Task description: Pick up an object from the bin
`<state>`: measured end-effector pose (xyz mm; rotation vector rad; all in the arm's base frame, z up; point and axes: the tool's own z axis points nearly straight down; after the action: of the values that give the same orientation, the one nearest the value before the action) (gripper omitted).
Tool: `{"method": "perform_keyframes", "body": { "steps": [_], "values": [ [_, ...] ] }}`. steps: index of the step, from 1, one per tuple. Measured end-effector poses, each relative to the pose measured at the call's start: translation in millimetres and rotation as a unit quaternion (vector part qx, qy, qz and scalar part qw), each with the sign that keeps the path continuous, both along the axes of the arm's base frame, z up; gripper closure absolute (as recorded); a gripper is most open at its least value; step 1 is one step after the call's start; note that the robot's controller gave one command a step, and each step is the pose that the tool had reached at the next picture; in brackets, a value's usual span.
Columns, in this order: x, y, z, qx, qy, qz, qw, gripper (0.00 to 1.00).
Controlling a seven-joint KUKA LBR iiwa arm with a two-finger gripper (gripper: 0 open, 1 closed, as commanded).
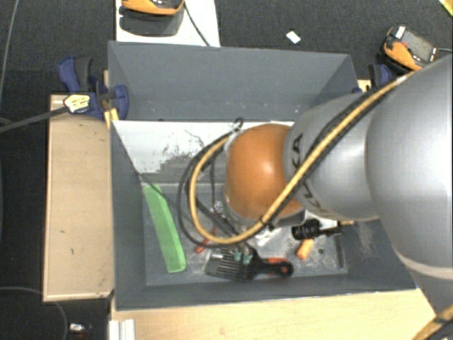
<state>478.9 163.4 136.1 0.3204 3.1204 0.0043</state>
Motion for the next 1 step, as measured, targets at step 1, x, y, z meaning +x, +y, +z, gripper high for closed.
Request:
{"method": "perform_keyframes", "body": {
  "steps": [1],
  "values": [
    [2.4, 9.5, -14.2, 0.0, 0.0008, -0.124, 0.9922, 0.0]
  ]
}}
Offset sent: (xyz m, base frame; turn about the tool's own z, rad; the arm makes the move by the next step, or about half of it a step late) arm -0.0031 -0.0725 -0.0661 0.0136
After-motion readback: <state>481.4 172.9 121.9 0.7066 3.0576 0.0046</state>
